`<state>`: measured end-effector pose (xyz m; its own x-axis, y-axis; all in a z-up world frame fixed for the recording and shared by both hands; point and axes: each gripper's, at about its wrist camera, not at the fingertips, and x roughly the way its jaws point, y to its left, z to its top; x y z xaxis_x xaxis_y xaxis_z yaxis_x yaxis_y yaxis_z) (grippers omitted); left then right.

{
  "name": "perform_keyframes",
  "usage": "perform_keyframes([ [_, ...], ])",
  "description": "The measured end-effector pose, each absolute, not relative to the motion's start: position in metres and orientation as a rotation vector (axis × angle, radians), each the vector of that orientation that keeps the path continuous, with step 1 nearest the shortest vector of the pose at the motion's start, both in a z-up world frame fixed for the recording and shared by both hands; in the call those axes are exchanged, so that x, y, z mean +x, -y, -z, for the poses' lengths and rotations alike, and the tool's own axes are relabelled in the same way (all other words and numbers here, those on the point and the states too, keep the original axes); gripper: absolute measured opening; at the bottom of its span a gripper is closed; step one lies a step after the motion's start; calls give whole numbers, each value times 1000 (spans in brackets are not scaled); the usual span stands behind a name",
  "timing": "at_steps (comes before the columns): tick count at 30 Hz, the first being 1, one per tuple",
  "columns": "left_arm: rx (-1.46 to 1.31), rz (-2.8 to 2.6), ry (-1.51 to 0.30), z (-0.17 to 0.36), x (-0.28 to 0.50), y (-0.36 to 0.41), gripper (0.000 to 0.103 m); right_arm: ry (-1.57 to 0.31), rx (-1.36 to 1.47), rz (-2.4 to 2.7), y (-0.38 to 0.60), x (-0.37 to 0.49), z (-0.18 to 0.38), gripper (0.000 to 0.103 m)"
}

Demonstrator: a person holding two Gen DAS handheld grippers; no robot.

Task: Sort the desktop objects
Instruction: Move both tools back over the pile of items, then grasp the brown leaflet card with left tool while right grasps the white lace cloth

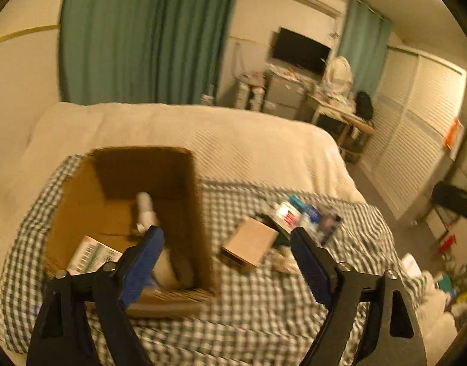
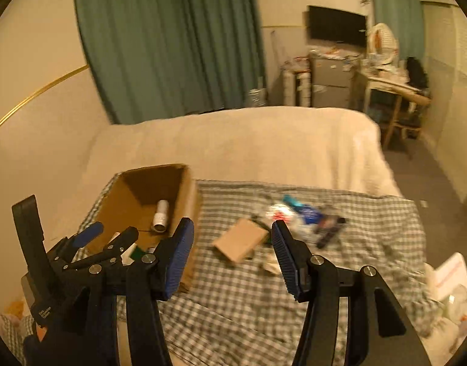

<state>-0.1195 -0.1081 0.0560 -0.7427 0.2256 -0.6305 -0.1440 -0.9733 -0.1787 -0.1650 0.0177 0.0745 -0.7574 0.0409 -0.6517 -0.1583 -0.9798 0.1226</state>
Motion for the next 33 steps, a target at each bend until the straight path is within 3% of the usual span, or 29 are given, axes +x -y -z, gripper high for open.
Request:
perform_keyframes([
  [8, -1048, -2727, 71, -19, -118, 42, 91, -312, -1020, -2748, -61, -131, -67, 55],
  [16, -1116, -2727, 128, 58, -167, 9, 91, -343, -1206, -2642, -106, -181, 27, 55],
  [23, -1067, -2723, -47, 95, -211, -23, 91, -507, -1291, -2556, -145, -235, 106, 55],
  [29, -1164, -2705, -33, 128, -246, 7, 91, -683, -1464, -2485, -150, -269, 170, 55],
  [33, -1133, -2631, -93, 136, -241, 9, 91, -682, -1477, -2494, -145, -280, 183, 55],
])
